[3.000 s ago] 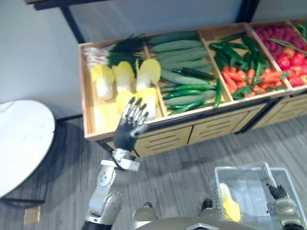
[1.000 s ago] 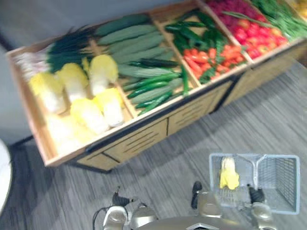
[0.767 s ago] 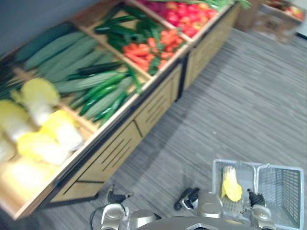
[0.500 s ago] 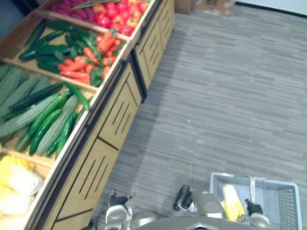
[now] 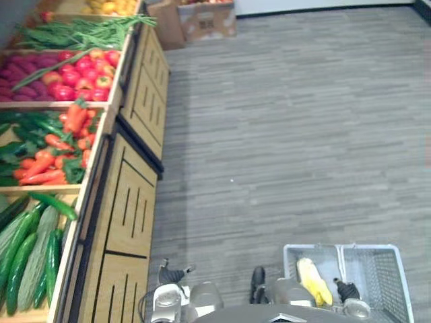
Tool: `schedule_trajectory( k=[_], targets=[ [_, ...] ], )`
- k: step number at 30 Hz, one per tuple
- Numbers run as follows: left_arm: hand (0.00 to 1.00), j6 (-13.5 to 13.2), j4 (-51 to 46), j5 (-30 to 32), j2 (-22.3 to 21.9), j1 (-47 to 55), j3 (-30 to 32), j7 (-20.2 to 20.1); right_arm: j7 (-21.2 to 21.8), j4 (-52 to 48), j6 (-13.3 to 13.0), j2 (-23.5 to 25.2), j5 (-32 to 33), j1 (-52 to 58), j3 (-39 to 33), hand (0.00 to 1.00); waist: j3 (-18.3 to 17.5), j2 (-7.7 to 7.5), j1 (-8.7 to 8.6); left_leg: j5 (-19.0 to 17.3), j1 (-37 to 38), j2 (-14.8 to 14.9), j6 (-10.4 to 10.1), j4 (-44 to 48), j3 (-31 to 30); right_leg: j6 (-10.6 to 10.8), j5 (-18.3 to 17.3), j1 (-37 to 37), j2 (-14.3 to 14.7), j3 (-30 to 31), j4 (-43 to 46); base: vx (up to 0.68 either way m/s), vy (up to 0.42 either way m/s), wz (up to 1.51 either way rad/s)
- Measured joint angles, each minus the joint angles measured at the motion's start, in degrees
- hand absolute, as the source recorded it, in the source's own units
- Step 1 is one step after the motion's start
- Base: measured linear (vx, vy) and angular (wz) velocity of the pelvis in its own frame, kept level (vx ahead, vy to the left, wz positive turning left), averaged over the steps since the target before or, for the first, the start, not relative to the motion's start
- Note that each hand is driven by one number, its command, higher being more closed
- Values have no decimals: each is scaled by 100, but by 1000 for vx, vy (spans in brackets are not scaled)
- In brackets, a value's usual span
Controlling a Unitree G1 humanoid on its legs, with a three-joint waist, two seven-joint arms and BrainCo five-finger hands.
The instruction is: Pick vegetable in the basket
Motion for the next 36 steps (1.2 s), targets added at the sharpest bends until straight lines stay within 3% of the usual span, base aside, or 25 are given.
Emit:
schedule_trajectory(
  k=[3, 5, 10, 13, 15, 16, 18, 19, 20, 21, 23, 24, 25, 26, 27, 28, 30, 31, 32, 33, 34, 36],
  targets=[
    [0, 30, 75, 53, -8, 33, -135, -16, -1, 1, 1, -89, -25, 146, -15, 100, -72, 157, -3, 565, 147, -87, 9, -672, -8, 10, 7, -20, -21, -4, 42, 121, 264, 4],
    [0, 46, 130, 153, 22, 44, -182, -18, -4, 1, 0, -84, -28, 196, -69, 100, -105, 182, -2, 605, 341, -277, 8, -941, 11, 10, 8, 21, -197, 1, 99, 105, 222, 9],
    [0, 51, 286, 189, 153, 91, -217, -53, -3, 23, -8, -39, -42, 188, -112, 100, -156, 17, 88, 537, 505, -640, 145, -1006, 265, 215, 188, 205, -545, 140, -96, 117, 230, -8],
    [0, 51, 295, 189, 175, 193, -320, -72, -4, 23, -8, -46, -43, 131, -201, 100, -167, 7, 102, 439, 612, -773, 284, -993, 409, 318, 140, 177, -698, 236, 85, 92, 167, -17],
    [0, 50, 303, 187, 207, 201, -429, -99, -7, 20, -8, -44, -36, 81, -322, 100, -156, 22, 108, 317, 626, -811, 374, -909, 474, 479, -92, -100, -843, 249, 772, 38, 124, -11],
    [0, 50, 340, 180, 218, 201, -523, -133, -8, 17, -6, -44, -29, 49, -378, 100, -122, 60, 110, 220, 710, -817, 448, -884, 494, 630, -206, -397, -951, 255, 1526, -10, 128, -5],
    [0, 50, 392, 162, 246, 228, -642, -215, -12, -22, -7, -46, -30, 62, -403, 100, -76, 53, 92, 21, 857, -850, 537, -883, 517, 635, -221, -859, -1169, 252, 2831, -33, 121, 8],
    [0, 50, 392, 164, 299, 234, -683, -238, -19, -88, -4, -9, -26, 84, -404, 100, -33, -26, 86, -153, 1019, -921, 601, -918, 512, 645, -210, -1140, -1382, 257, 3590, 2, 65, 19],
    [0, 52, 391, 164, 338, 259, -685, -246, -32, -100, -3, 30, -23, 100, -407, 100, -25, -57, 78, -207, 1097, -949, 642, -932, 490, 670, -264, -1279, -1490, 255, 3889, 59, 39, 18],
    [0, 56, 393, 167, 377, 282, -684, -252, -47, -106, -7, 92, -18, 97, -406, 100, -20, -107, 72, -259, 1152, -962, 659, -931, 478, 523, -360, -1425, -1597, 229, 4067, 84, 18, 8],
    [0, 71, 430, 174, 397, 335, -656, -264, -58, -108, -14, 108, -19, 70, -403, 100, -14, -95, 80, -305, 1167, -869, 606, -928, 469, 550, -340, -1510, -1643, 63, 3372, 115, -22, 5],
    [0, 125, 460, 171, 396, 315, -603, -268, -58, -102, -12, 117, -18, 50, -401, 100, -14, -95, 78, -329, 1112, -763, 530, -923, 435, 618, -242, -1526, -1615, -62, 2372, 178, -95, 7],
    [0, 146, 461, 169, 396, 302, -585, -272, -58, -98, -5, 121, -17, 42, -401, 100, -9, -87, 79, -345, 1097, -713, 481, -924, 421, 674, -152, -1529, -1584, -65, 1924, 339, -222, 9],
    [0, 175, 463, 164, 366, 243, -493, -283, -60, -96, 30, 146, 3, 3, -463, 100, 33, -57, 71, -437, 1091, -557, 318, -922, 369, 717, 289, -1524, -1519, -41, 893, 242, -161, 4],
    [0, 179, 463, 164, 365, 226, -475, -283, -62, -96, 34, 154, 9, -3, -483, 100, 41, -57, 69, -458, 1096, -532, 285, -921, 357, 722, 385, -1526, -1516, -37, 723, 307, -239, 9],
    [0, 183, 466, 165, 360, 120, -384, -284, -70, -93, 50, 178, 38, -7, -526, 100, 97, -73, 63, -555, 1149, -418, 128, -922, 299, 810, 692, -1542, -1543, 16, 100, 257, -226, 17],
    [0, 184, 507, 166, 356, -73, -268, -287, -71, -44, 83, 174, 82, 1, -550, 100, 162, -128, 48, -719, 1249, -279, -134, -922, 172, 936, 889, -1625, -1668, 139, -29, 371, -347, 35],
    [0, 190, 511, 164, 224, -237, -171, -300, -68, 42, 132, 107, 79, 0, -569, 100, 239, 68, 24, -835, 1394, 35, -134, -957, -16, 901, 1258, -1806, -1475, 121, 730, 370, -370, 43],
    [0, 171, 497, 164, 148, -281, -178, -321, -64, 71, 134, 61, 81, 7, -604, 100, 211, 174, -1, -853, 1403, 134, -100, -976, -49, 732, 1137, -1978, -1387, 120, 1139, 507, -436, 29],
    [0, 140, 500, 163, 44, -301, -178, -331, -60, 95, 136, 13, 83, -42, -706, 100, 192, 278, 30, -738, 1381, 271, -69, -843, -190, 568, 697, -2230, -1282, 97, 1676, 458, -372, -7],
    [0, 124, 487, 159, 1, -321, -163, -343, -52, 101, 135, -18, 78, -145, -739, 100, 207, 339, 60, -457, 1205, 372, -195, -398, -301, 442, 355, -2335, -1228, 83, 2074, 550, -435, -11],
    [0, 132, 487, 157, 7, -331, -163, -341, -2, 127, 125, -55, 27, -108, -727, 100, 206, 339, 45, 18, 876, 493, -164, 411, -532, 358, 44, -2100, -1211, -96, 2148, 439, -349, 25]
  ],
)
